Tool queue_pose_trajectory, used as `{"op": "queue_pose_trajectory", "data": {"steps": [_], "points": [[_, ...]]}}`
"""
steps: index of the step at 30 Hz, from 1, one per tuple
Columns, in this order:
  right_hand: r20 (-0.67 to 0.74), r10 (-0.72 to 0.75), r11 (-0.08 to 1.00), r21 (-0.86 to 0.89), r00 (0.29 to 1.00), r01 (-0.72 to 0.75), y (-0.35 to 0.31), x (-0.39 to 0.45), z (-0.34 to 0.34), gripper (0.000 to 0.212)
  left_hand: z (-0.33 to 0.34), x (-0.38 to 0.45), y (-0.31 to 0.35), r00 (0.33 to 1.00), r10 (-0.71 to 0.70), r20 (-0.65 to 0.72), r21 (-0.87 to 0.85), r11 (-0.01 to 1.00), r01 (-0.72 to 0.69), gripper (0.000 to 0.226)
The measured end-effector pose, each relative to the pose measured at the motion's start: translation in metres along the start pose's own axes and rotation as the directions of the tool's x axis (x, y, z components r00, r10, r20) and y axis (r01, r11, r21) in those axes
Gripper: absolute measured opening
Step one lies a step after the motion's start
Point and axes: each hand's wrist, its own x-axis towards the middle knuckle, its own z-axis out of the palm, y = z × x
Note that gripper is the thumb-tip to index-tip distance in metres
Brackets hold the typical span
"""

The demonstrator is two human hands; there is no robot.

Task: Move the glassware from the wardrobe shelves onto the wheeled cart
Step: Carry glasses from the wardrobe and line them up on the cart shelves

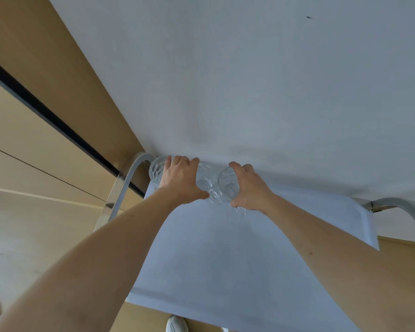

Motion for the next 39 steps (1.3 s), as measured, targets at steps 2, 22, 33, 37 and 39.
{"op": "queue_pose_trajectory", "data": {"steps": [2,22,33,37,39], "points": [[0.014,-0.009,1.000,-0.010,1.000,0.009,0.000,0.000,-0.001,0.114,0.003,-0.002,0.002,0.999,-0.011,-0.034,0.033,0.999,0.012,0.104],[0.097,-0.082,0.986,-0.140,0.992,0.095,-0.005,0.001,-0.015,0.119,-0.027,0.003,-0.055,0.973,-0.107,0.206,0.044,0.994,0.100,0.099],[0.059,-0.049,0.976,-0.208,0.997,0.060,-0.014,-0.020,-0.025,0.134,-0.030,-0.013,-0.039,0.981,-0.078,0.179,0.037,0.997,0.072,0.110],[-0.026,-0.031,0.975,-0.223,0.999,0.025,-0.024,-0.042,-0.037,0.129,-0.045,-0.026,-0.028,0.993,-0.011,0.120,-0.009,1.000,0.012,0.108],[-0.068,-0.019,0.977,-0.215,0.997,0.004,-0.031,-0.057,-0.044,0.128,-0.056,-0.033,-0.021,0.995,0.027,0.093,-0.021,0.999,-0.025,0.107]]}}
